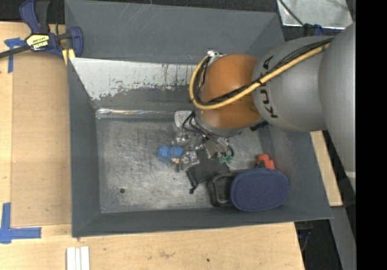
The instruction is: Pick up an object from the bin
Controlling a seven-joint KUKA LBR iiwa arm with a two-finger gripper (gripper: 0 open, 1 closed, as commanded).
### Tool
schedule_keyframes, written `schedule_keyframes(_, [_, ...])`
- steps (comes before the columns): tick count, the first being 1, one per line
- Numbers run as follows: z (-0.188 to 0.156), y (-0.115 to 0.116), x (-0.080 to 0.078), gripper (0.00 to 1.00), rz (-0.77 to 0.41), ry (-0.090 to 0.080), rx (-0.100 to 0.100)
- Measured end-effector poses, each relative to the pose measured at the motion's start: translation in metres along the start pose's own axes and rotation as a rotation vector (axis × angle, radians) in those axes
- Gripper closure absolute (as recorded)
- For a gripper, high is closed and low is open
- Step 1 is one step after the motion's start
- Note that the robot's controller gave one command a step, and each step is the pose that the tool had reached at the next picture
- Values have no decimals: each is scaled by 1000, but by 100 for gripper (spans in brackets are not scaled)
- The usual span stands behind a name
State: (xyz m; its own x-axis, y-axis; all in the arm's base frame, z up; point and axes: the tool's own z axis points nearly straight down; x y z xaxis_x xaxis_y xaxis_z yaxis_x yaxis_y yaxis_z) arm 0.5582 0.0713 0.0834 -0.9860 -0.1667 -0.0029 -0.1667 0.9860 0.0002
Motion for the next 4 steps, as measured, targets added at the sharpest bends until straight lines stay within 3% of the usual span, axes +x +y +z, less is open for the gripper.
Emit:
schedule_keyframes(1, [-133,-3,8,100,-311,-7,2])
schedule_keyframes(2, [-129,-3,9,0,-308,-1,0])
schedule_keyframes(3, [-22,-34,2,0,-523,4,-1])
schedule_keyframes(4, [-13,-44,-1,0,-885,-1,0])
